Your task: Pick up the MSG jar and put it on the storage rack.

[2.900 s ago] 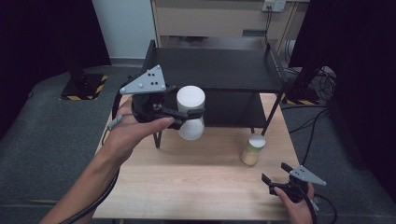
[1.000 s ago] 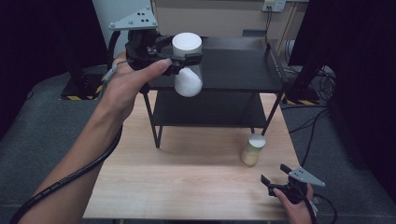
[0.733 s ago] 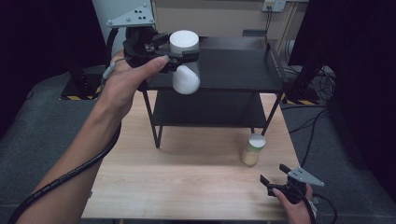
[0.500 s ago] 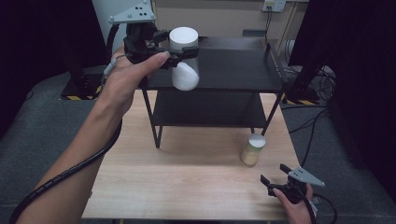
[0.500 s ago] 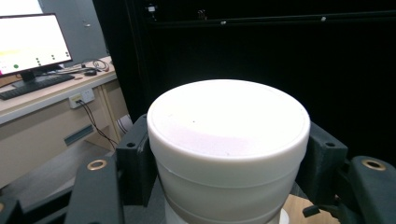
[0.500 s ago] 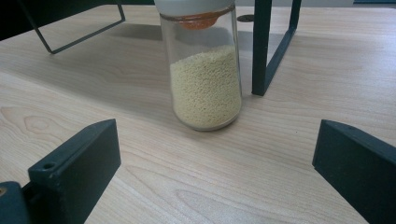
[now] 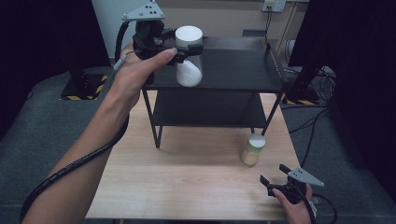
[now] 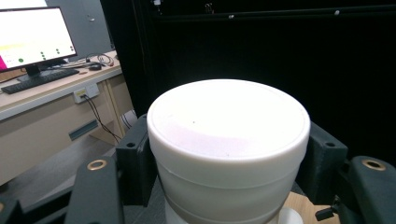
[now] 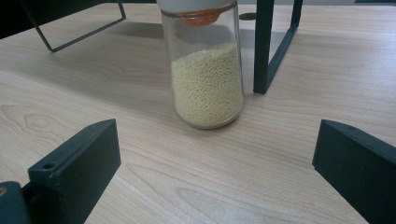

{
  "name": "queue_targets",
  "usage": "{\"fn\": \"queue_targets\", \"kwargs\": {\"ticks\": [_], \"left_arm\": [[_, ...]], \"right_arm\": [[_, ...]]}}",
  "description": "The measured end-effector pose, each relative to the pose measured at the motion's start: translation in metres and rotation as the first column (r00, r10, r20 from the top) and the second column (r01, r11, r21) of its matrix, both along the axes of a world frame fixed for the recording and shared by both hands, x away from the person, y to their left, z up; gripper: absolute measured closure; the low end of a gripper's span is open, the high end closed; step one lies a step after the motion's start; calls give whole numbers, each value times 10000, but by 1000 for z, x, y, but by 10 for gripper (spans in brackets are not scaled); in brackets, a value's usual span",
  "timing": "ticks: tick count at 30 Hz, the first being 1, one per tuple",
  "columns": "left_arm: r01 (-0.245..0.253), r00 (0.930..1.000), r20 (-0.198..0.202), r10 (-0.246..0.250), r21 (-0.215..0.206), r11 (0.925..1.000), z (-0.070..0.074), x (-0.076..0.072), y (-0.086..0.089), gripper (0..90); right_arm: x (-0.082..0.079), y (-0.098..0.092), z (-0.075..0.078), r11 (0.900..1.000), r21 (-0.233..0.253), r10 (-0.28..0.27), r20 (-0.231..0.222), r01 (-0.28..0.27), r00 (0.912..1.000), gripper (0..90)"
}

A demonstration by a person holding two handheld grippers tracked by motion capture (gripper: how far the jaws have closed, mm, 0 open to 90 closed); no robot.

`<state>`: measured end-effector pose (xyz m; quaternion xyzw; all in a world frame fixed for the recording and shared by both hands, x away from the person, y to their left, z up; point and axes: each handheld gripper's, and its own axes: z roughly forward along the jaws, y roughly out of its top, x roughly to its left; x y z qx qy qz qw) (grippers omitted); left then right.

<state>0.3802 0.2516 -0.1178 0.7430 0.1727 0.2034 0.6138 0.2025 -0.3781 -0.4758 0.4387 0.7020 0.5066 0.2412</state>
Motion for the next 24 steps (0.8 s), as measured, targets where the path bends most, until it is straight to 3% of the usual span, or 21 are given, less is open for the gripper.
{"fn": "queue_targets", "kwargs": {"ticks": [24], "left_arm": [[-402,9988,-273,397,-176,9990,-13,22,-8,325]], "right_arm": [[1,1,-1,10000,-18,51,-84,-51,10000,14]]}}
